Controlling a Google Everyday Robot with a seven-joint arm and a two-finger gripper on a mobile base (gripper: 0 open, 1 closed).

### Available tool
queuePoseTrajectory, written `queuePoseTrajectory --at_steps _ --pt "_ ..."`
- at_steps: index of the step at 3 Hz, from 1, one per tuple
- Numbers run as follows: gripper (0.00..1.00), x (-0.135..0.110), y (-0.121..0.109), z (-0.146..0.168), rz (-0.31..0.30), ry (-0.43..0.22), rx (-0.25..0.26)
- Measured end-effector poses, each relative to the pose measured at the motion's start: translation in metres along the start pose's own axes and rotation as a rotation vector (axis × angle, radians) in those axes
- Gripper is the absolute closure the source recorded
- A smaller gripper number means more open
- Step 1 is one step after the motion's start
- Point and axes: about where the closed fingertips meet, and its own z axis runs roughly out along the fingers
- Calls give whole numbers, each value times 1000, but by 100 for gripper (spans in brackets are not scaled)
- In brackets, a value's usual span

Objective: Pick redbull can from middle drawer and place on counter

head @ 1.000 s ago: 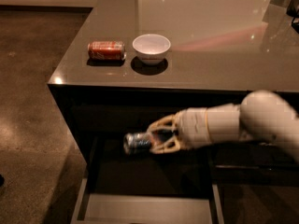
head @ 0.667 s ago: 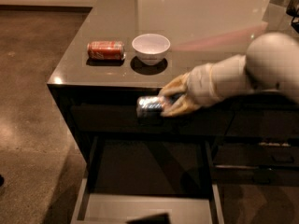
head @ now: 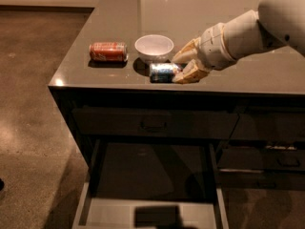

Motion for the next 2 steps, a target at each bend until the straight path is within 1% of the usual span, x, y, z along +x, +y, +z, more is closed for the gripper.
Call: queuePoseTrajectory --at_steps 1,2 --pt "100 0 0 -1 -3 -1 3" --pt "100 6 0 -1 7 32 -3"
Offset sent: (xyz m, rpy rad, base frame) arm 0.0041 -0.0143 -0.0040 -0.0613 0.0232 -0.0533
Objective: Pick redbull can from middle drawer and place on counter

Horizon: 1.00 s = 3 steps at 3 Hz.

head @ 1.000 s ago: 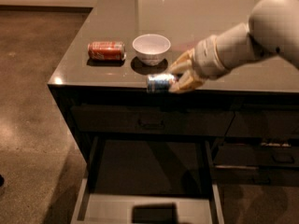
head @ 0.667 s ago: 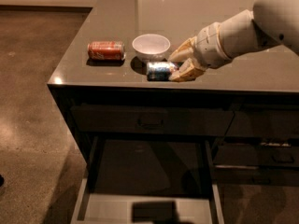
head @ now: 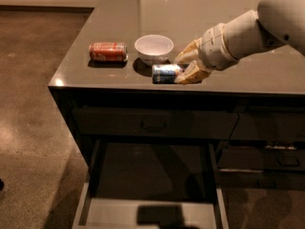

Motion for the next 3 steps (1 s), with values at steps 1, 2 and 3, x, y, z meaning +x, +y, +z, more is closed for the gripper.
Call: queuePoseTrajectory --at_steps 1,2,3 --pt "100 28 -13 -7 68 52 -12" --pt "100 61 -35 -23 152 41 -5" --pt "82 80 -56 -32 201 36 2"
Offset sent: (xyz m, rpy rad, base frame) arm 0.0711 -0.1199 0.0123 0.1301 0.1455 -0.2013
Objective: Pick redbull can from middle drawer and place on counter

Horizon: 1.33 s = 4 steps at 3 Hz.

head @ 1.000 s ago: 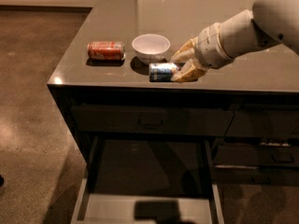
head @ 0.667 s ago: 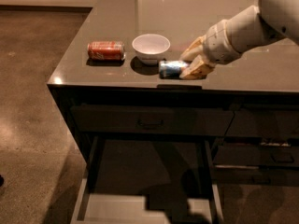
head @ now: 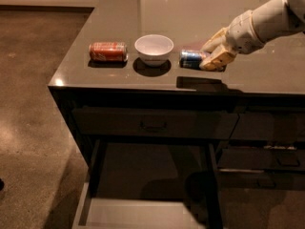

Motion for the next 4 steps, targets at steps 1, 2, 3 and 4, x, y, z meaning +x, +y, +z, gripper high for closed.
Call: queuePoseTrajectory --at_steps 1,2,3,4 --pt "58 14 -14 10 24 37 7" --pt "35 36 -17 24 53 99 13" --pt "13 35 -17 27 52 98 9" --pt "0 35 -16 30 51 97 4"
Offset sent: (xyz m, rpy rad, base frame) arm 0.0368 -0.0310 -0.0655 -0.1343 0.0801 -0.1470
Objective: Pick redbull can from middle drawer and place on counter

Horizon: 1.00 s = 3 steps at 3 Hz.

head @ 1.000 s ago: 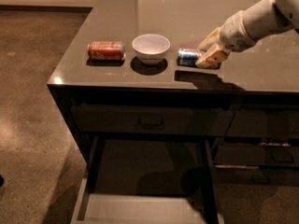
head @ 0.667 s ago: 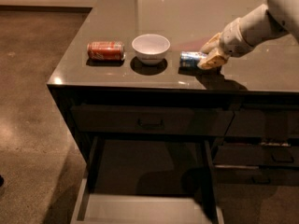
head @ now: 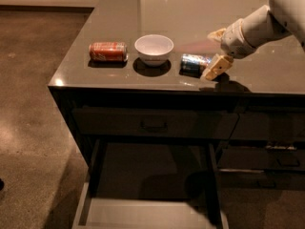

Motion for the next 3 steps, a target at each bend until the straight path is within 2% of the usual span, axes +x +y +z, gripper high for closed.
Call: queuePoseTrajectory --at_steps 1,2,3 --pt "0 -1 1 -6 -7 1 7" --pt "0 -4 7 -25 -29 3 31" --pt "0 3 10 -66 6 60 133"
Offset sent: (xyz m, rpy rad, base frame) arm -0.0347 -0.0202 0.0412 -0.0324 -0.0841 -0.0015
